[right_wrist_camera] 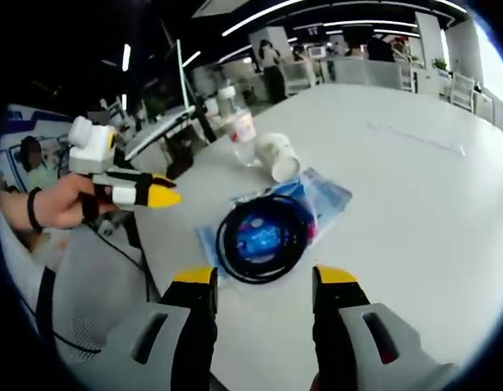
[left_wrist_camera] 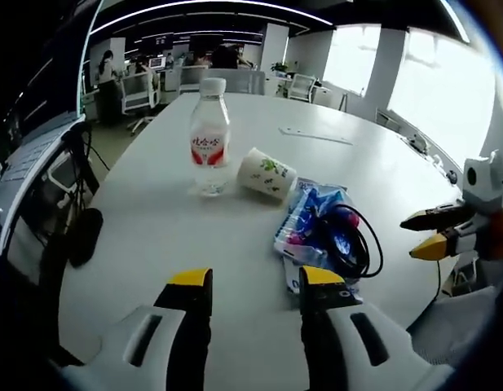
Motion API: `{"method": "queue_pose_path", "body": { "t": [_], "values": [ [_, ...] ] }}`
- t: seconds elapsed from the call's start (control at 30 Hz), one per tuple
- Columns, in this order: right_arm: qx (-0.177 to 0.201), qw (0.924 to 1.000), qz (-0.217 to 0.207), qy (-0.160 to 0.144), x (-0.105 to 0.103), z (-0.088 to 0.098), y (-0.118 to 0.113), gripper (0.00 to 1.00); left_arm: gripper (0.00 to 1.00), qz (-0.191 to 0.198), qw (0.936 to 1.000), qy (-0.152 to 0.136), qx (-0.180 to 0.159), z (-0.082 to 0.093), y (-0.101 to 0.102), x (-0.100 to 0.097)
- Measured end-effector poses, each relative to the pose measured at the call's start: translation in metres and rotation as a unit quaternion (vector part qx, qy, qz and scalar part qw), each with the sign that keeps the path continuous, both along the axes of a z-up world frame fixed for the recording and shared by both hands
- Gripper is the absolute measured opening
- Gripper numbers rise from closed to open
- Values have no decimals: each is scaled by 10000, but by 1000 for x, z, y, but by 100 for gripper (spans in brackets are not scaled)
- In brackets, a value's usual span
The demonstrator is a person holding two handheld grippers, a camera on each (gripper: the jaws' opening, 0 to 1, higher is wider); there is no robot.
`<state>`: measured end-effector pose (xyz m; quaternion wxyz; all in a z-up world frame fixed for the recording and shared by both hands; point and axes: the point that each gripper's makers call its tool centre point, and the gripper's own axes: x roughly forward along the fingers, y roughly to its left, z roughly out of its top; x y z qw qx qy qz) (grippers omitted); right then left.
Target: Arrange the tabletop items into an orderly group along one side of the table until the central work area is clear of visible clutter.
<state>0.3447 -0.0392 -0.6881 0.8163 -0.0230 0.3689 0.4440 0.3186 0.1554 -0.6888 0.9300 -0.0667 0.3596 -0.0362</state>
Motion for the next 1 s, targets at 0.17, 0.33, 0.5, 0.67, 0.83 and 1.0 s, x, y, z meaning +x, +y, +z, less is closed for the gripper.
{"method": "queue_pose_path", "body": {
  "t": [0.17, 0.33, 0.5, 0.67, 0.83, 1.0],
  "values": [
    [2, 10000, 36, 20, 7, -1, 9, 44, 41, 32, 10000, 0, -33, -1, 2, 0],
    [40, 10000, 70, 48, 11, -2, 18, 44, 41, 44, 10000, -4, -44, -1, 5, -1],
    [50, 9999, 104, 67, 12, -4, 24, 44, 41, 74, 10000, 3, -66, -2, 7, -2],
    [30, 9998, 152, 85, 10, -6, 27, 44, 41, 69, 9999, 20, -87, -4, 7, -2],
    [4, 9998, 189, 91, 11, -8, 27, 44, 40, 84, 9999, 30, -96, -6, 7, -2],
    [-28, 9997, 240, 58, 16, -7, 31, 44, 40, 72, 9999, 14, -82, -5, 9, -2]
  ]
}}
